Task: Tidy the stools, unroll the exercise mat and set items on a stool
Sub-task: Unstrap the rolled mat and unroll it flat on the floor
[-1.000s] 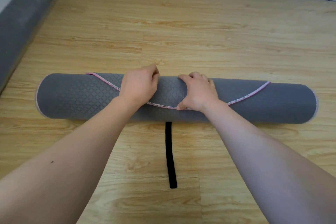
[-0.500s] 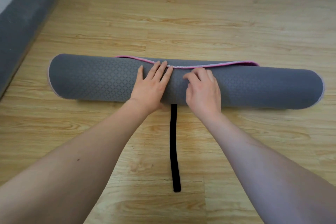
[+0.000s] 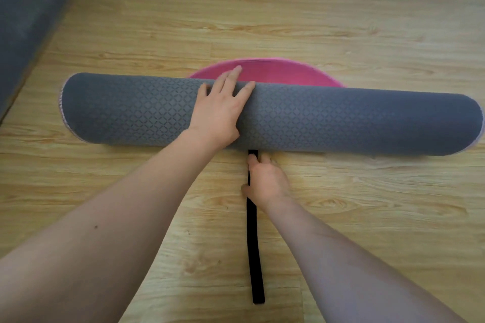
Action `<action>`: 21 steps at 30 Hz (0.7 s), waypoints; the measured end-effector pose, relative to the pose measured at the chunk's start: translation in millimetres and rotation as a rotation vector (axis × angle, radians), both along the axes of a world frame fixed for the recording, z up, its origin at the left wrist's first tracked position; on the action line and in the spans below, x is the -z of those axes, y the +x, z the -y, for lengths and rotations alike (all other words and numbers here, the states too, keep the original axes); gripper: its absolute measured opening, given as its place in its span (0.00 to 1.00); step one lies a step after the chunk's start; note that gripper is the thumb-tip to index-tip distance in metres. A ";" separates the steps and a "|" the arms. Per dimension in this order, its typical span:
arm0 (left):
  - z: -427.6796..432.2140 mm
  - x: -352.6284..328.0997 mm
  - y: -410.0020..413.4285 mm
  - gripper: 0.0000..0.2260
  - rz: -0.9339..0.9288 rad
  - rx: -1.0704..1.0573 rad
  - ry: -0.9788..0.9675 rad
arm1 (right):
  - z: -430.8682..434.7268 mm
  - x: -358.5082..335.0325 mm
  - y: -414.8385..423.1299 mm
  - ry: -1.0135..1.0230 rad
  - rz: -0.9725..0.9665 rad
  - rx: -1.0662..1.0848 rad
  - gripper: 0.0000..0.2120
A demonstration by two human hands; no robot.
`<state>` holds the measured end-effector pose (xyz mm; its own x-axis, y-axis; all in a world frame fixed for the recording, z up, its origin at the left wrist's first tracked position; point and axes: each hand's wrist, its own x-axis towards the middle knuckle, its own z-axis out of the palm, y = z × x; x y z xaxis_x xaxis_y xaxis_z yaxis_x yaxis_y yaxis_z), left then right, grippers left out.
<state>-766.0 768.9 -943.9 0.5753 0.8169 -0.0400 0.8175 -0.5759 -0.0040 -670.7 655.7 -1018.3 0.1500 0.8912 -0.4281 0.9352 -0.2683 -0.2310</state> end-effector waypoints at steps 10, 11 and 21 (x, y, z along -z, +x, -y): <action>17.2 31.1 -5.9 0.32 0.150 0.084 0.099 | -7.6 9.2 5.7 0.192 -0.139 0.353 0.20; 12.9 31.3 -5.0 0.34 0.132 0.096 0.072 | -6.3 8.2 7.2 0.221 -0.142 0.383 0.17; -6.0 23.8 19.0 0.33 0.107 -0.036 0.075 | -9.7 -21.7 25.0 0.481 -0.213 0.540 0.08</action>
